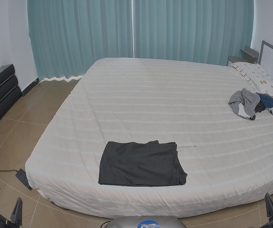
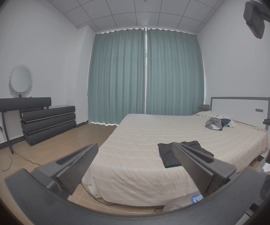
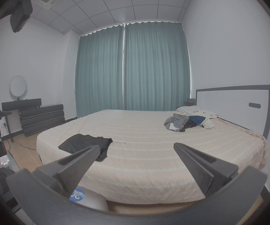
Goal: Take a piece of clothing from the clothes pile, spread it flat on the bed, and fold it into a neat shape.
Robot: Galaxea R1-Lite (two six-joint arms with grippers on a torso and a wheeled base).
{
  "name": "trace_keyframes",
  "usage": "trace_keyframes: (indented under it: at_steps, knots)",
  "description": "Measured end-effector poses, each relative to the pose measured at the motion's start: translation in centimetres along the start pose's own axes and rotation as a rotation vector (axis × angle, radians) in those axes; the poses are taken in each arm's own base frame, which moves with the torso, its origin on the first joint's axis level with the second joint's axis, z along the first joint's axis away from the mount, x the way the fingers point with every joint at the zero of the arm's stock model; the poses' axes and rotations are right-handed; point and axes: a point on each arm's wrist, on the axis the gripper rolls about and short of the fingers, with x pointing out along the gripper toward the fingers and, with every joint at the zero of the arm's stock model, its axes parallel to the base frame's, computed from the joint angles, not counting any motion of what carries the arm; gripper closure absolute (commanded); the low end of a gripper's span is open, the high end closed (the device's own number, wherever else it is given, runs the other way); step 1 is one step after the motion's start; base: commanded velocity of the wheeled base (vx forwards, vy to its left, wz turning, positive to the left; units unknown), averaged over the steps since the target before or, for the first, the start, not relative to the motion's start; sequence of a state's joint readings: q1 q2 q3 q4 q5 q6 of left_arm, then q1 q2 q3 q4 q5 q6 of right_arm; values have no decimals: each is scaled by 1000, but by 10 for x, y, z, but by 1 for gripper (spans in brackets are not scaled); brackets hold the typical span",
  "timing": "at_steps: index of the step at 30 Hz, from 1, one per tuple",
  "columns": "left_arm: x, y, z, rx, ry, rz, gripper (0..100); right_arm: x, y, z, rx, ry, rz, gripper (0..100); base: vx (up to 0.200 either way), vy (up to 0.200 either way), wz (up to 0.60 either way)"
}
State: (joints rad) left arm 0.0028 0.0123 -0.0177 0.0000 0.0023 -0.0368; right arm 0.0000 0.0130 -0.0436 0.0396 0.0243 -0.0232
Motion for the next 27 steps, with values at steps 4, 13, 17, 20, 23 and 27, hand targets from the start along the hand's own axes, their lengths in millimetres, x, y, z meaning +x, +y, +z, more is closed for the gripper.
trace_keyframes:
  at_steps: [4, 13, 17, 20, 23, 27]
  knots:
    - [0, 0, 0, 0, 1, 0, 0, 1, 0, -1, -4, 2, 2, 0, 0, 0, 0]
    - [0, 0, 0, 0, 1, 0, 0, 1, -1, -2, 21, 9, -50, 0, 0, 0, 0]
    - [0, 0, 0, 0, 1, 0, 0, 1, 0, -1, -46, 1, 6, 0, 0, 0, 0]
    - [0, 0, 0, 0, 1, 0, 0, 1, 1, -1, -77, -1, 33, 0, 0, 0, 0]
    - [0, 0, 0, 0, 2, 0, 0, 1, 1, -2, -56, 2, 33, 0, 0, 0, 0]
    - [0, 0, 0, 0, 2, 0, 0, 2, 0, -6, -29, 25, 16, 0, 0, 0, 0]
